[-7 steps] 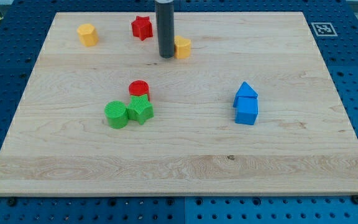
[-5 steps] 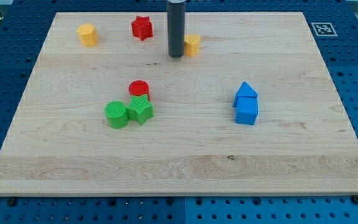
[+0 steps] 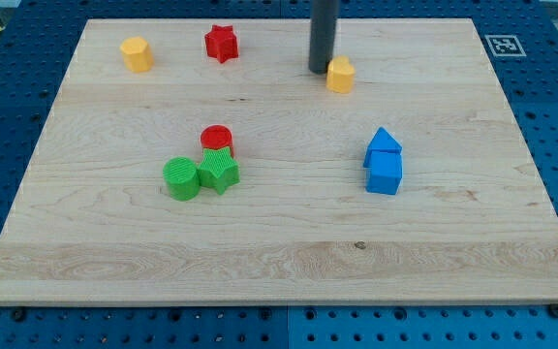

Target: Place the red star in between the red circle and yellow hexagon

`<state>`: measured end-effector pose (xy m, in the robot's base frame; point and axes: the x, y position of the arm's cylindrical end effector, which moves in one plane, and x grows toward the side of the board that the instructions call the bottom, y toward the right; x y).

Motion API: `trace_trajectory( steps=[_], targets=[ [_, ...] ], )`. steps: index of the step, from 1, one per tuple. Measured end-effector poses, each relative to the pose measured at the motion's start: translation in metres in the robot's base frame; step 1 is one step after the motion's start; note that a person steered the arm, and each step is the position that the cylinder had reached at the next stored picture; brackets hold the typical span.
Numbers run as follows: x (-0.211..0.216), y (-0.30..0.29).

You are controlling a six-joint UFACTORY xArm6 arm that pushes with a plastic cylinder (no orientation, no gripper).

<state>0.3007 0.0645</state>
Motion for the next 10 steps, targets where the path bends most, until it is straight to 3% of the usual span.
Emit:
trace_trajectory(
  steps=[1,3,5,8,10],
  targets=[
    [0.000,0.002],
    [-0.050,0.000],
    [-0.056,-0.103],
    [-0.109,-0.150],
    [-0.083,-0.169]
  ],
)
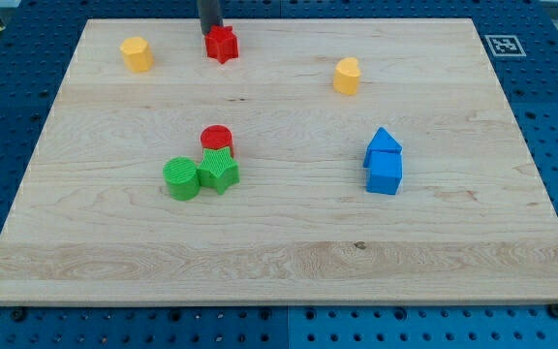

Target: Place the red star in between the red circle and yellow hexagon

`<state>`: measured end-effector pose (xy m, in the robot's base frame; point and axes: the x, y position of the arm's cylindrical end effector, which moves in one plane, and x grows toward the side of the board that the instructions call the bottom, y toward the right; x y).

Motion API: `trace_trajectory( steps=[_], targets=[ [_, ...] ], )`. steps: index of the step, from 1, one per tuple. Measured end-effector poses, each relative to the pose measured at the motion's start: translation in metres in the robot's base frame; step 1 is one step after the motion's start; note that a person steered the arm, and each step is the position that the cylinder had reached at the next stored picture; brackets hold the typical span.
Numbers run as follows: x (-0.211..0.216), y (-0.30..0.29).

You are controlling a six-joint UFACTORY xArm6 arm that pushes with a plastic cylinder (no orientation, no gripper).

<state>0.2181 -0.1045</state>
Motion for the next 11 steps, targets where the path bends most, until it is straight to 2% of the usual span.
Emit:
trace_trajectory(
  steps=[1,5,11],
  targets=[
    [0.019,0.000],
    [0.037,0.033],
    [0.091,0.037]
  ],
)
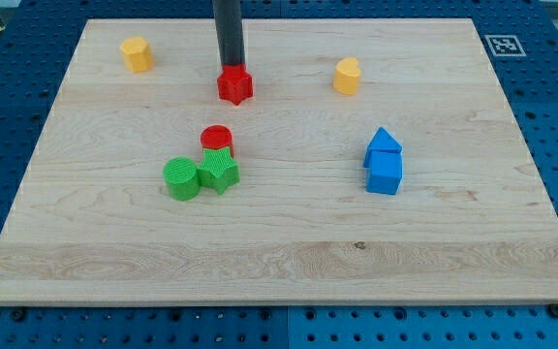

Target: Place the red star in between the red circle and yellow hexagon

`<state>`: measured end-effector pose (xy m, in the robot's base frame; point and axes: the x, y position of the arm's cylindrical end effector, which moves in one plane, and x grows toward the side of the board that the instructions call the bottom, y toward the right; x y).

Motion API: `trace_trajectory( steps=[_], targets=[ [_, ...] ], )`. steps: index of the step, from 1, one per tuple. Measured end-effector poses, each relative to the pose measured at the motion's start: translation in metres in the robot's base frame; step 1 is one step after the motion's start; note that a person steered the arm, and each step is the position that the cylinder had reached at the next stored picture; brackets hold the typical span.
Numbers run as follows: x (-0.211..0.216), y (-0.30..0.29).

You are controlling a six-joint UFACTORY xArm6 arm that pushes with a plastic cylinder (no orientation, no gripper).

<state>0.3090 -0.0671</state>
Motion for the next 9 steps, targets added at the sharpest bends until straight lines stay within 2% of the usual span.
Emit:
trace_trajectory(
  steps=[2,3,5,6,9],
  targets=[
    [-0.001,0.003],
    [0.017,0.005],
    [0.020,0.058],
    [0.035,0.054],
    [0.035,-0.010]
  ],
)
